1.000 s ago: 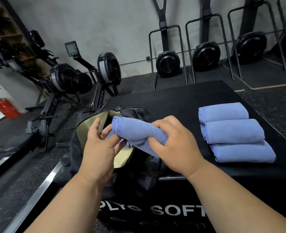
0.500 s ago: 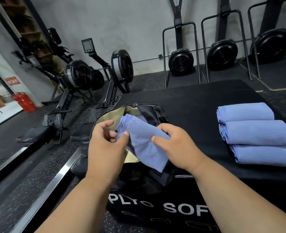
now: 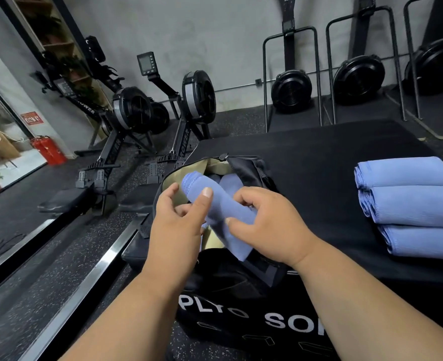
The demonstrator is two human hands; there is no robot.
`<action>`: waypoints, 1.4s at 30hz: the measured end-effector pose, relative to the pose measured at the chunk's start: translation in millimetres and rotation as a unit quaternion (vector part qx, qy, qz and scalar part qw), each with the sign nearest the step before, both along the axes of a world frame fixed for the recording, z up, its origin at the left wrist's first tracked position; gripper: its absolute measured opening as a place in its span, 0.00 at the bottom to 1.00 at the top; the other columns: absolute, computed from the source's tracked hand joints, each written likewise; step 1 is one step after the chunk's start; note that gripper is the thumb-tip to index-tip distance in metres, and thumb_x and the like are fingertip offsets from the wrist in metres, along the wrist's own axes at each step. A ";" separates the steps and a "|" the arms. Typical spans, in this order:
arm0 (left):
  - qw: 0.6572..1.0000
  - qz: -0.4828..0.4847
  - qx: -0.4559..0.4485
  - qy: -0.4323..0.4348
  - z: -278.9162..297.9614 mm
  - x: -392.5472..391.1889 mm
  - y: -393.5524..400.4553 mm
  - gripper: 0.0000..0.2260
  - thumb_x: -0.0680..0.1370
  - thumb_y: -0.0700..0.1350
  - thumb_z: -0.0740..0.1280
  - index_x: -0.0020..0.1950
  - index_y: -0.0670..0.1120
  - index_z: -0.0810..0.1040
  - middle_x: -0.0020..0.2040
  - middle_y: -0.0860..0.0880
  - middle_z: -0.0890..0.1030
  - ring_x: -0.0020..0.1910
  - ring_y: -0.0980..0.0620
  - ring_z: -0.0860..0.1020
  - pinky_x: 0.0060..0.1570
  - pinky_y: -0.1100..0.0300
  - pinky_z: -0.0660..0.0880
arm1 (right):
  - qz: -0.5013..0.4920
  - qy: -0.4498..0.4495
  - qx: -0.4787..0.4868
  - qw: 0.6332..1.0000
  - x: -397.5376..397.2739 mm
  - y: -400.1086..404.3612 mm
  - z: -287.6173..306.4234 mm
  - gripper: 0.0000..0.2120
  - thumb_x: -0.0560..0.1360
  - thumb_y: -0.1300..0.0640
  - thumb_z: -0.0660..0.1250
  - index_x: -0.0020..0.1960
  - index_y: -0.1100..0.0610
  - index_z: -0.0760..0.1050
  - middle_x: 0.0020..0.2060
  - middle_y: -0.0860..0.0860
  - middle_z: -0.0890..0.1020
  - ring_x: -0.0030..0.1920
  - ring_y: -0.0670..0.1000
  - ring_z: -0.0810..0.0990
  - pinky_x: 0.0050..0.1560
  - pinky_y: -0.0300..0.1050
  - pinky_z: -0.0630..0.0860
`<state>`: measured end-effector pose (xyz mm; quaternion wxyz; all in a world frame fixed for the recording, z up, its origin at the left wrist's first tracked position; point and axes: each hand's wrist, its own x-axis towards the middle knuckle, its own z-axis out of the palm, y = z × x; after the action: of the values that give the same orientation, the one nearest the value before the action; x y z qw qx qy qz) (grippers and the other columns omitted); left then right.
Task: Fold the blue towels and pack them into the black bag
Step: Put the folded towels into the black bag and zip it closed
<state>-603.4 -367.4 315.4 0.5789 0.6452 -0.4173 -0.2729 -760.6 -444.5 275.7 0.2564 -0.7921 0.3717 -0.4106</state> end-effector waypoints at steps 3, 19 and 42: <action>0.999 0.019 -0.010 0.039 1.5 1.5 -7.3 0.39 0.73 0.62 0.77 0.78 0.52 0.65 0.46 0.59 0.85 0.48 0.59 0.85 0.59 0.44 0.82 | 0.012 0.027 -0.058 0.998 6.9 4.8 1.4 0.09 0.70 0.43 0.72 0.44 0.44 0.76 0.40 0.43 0.78 0.44 0.46 0.77 0.43 0.39 0.72; 0.978 -0.129 -0.032 0.158 -6.7 45.5 -31.1 0.34 0.74 0.38 0.73 0.79 0.45 0.67 0.68 0.37 0.79 0.68 0.39 0.80 0.72 0.35 0.71 | 0.207 -0.325 0.430 0.817 34.3 -6.7 -9.7 0.22 0.80 0.47 0.69 0.72 0.54 0.75 0.64 0.58 0.84 0.68 0.58 0.81 0.75 0.59 0.72; 0.783 -0.179 0.219 -0.554 -59.6 54.5 3.1 0.34 0.78 0.64 0.54 0.83 0.57 0.54 0.47 0.53 0.82 0.60 0.48 0.76 0.70 0.54 0.63 | -0.045 -0.085 0.292 0.952 56.9 -31.3 -28.4 0.16 0.82 0.59 0.59 0.60 0.38 0.73 0.49 0.52 0.76 0.38 0.47 0.75 0.35 0.38 0.68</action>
<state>-548.9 -364.2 255.8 0.0316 0.7086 -0.7030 -0.0512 -703.7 -475.8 247.3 0.4880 -0.6275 0.4878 -0.3609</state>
